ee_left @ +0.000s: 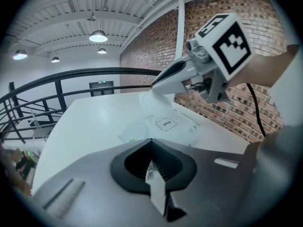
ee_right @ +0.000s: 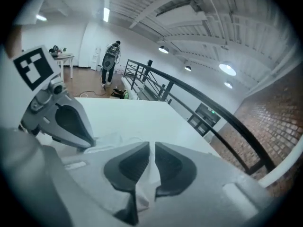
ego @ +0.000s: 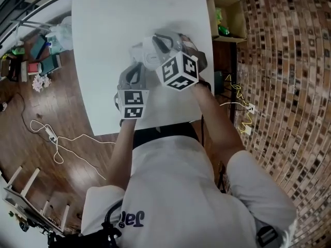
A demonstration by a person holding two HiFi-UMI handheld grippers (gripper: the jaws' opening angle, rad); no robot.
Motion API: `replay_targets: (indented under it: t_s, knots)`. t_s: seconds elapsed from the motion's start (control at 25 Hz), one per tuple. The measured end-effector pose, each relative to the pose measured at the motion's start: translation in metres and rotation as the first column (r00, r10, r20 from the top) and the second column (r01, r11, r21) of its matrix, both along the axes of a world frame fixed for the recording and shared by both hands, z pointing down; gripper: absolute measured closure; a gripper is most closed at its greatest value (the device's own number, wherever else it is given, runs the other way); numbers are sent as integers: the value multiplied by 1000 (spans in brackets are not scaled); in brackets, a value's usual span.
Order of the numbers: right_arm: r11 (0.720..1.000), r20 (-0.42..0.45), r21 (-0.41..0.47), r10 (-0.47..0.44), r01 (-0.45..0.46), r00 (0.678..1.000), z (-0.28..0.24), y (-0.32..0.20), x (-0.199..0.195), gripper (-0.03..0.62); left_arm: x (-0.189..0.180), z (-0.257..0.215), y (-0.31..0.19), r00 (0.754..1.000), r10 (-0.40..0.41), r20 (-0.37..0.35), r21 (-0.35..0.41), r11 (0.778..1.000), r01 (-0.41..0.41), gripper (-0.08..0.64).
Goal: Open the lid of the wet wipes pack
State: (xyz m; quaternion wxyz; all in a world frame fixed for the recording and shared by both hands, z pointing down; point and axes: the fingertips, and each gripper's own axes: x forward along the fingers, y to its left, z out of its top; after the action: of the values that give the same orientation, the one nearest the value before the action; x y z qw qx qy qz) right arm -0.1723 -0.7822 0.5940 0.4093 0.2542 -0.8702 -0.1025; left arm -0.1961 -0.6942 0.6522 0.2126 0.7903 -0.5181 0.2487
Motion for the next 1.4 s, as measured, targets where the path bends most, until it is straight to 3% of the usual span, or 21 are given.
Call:
replay_targets:
  t_s: [0.32,0.52,0.6,0.68,0.76,0.84,1.0,1.08,1.2,1.4]
  knots:
    - [961,-57,-274,24,-39,998,65,-23,-9,600,0,3,-3,1000,2,15,19,1000,-2,545]
    - [965,-45,-243,91,-99,995,48,-15,-4,600,1,3,4,997,43,61,27,999,-45,545]
    - [968,18,-214,139,-132,990,18,0,2,600,2,-4,16,993,79,86,45,996,-83,545]
    - [965,110,-200,195,-170,975,-17,28,10,600,0,-24,33,995,75,62,84,993,-80,545]
    - [959,207,-189,249,-211,946,-48,69,22,600,-4,-52,54,999,44,19,128,991,-46,545]
    - [942,307,-186,327,-280,894,-74,112,40,600,-9,-86,75,1000,13,-27,180,984,-8,545]
    - [862,476,-286,507,-418,718,-114,190,76,600,-12,-149,111,994,-11,-105,288,957,41,545]
    - [865,516,-286,501,-412,695,-132,218,84,600,-8,-173,124,991,-19,-133,327,943,62,545]
    - [895,592,-235,441,-379,674,-166,255,96,600,11,-205,153,990,-14,-141,383,921,68,545]
    - [933,696,-116,321,-341,642,-222,301,126,600,51,-261,206,991,-26,-130,501,861,88,545]
